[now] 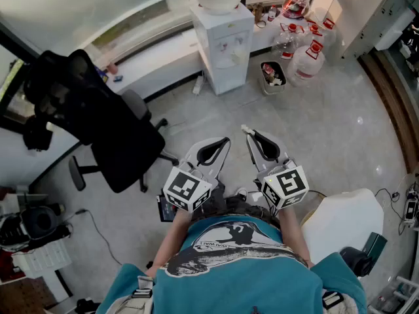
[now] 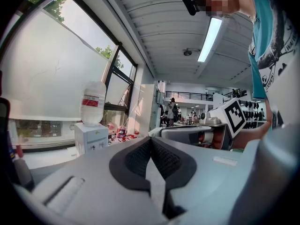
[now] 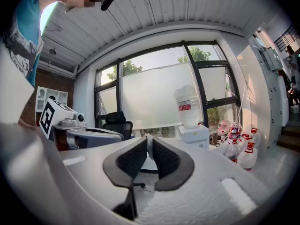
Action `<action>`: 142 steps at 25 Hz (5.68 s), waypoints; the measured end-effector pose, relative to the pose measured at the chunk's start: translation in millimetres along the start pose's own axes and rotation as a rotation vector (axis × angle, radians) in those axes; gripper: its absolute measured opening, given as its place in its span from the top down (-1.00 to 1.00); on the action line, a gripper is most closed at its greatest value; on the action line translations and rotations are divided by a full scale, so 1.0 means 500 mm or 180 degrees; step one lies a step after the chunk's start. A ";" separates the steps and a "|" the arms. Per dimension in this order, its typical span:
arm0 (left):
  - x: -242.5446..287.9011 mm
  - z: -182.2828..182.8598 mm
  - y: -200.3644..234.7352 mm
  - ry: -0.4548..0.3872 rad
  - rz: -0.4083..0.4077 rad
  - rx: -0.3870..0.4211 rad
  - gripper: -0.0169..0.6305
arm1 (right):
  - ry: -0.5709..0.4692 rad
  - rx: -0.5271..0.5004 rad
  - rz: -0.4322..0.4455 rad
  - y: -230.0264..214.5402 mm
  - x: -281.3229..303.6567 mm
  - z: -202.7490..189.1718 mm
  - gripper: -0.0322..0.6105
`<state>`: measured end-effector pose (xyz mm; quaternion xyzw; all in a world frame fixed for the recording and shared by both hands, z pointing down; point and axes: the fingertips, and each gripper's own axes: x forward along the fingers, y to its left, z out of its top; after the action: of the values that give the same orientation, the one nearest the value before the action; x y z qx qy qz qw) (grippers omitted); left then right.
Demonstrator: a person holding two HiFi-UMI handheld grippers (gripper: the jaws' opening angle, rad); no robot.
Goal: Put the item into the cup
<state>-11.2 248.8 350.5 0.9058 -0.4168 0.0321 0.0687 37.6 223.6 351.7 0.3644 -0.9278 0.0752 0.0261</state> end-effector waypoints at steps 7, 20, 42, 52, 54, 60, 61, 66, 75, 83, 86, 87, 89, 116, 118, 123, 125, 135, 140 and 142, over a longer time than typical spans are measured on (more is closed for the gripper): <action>-0.009 -0.014 -0.056 0.0031 0.0019 -0.0020 0.95 | -0.0030 0.0101 0.0080 0.012 -0.057 -0.013 0.79; -0.007 -0.040 -0.124 0.0140 0.0069 -0.0088 0.95 | -0.0035 0.0236 0.0165 0.002 -0.126 -0.050 0.79; 0.148 -0.028 0.072 0.0238 0.0021 -0.0182 0.95 | 0.0073 0.0366 0.0087 -0.159 0.058 -0.044 0.79; 0.282 -0.004 0.256 0.0328 -0.0178 -0.0221 0.95 | 0.0221 0.0429 -0.0050 -0.273 0.240 -0.021 0.79; 0.304 -0.002 0.285 0.0334 -0.0210 -0.0260 0.95 | 0.0256 0.0435 -0.0058 -0.288 0.268 -0.017 0.79; 0.357 0.017 0.358 0.0295 -0.0313 -0.0306 0.95 | 0.0378 0.0445 -0.0101 -0.324 0.342 -0.011 0.79; 0.362 0.019 0.370 0.0295 -0.0325 -0.0307 0.95 | 0.0379 0.0448 -0.0104 -0.328 0.356 -0.008 0.79; 0.382 0.022 0.427 0.0294 -0.0369 -0.0336 0.95 | 0.0363 0.0445 -0.0128 -0.345 0.420 0.006 0.79; 0.406 0.026 0.465 0.0291 -0.0416 -0.0364 0.95 | 0.0449 0.0451 -0.0184 -0.361 0.450 0.006 0.79; 0.430 0.014 0.483 0.0335 -0.0333 -0.0408 0.95 | 0.0527 0.0429 -0.0143 -0.390 0.468 0.003 0.79; 0.446 0.016 0.501 0.0301 -0.0259 -0.0457 0.95 | 0.0564 0.0429 -0.0108 -0.415 0.480 0.000 0.79; 0.452 0.016 0.507 0.0293 -0.0233 -0.0484 0.95 | 0.0570 0.0437 -0.0095 -0.425 0.485 -0.001 0.79; 0.469 0.013 0.516 0.0294 -0.0184 -0.0534 0.95 | 0.0579 0.0460 -0.0071 -0.451 0.495 -0.003 0.79; 0.768 -0.088 0.643 0.0584 0.0455 -0.0847 0.95 | 0.1267 0.0279 0.0688 -0.832 0.754 -0.228 0.79; 0.782 -0.101 0.648 0.0584 0.0458 -0.0842 0.95 | 0.1331 0.0247 0.0724 -0.846 0.776 -0.262 0.79; 0.811 -0.135 0.670 0.0617 0.0481 -0.0860 0.95 | 0.1483 0.0153 0.0725 -0.878 0.827 -0.340 0.79; 0.819 -0.154 0.681 0.0666 0.0530 -0.0863 0.95 | 0.1533 0.0134 0.0708 -0.891 0.843 -0.373 0.79; 0.849 -0.215 0.701 0.0595 0.0562 -0.0858 0.95 | 0.1768 0.0165 0.0505 -0.972 0.901 -0.510 0.79; 0.854 -0.238 0.698 0.0588 0.0625 -0.0930 0.95 | 0.1871 0.0453 0.0366 -1.008 0.933 -0.564 0.79; 0.853 -0.250 0.696 0.0605 0.0641 -0.0963 0.95 | 0.1908 0.0576 0.0307 -1.019 0.947 -0.584 0.79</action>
<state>1.9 -276.5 557.2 0.8318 -0.4970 0.0612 0.2394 35.1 -416.8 750.4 0.2823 -0.8846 0.2626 0.2623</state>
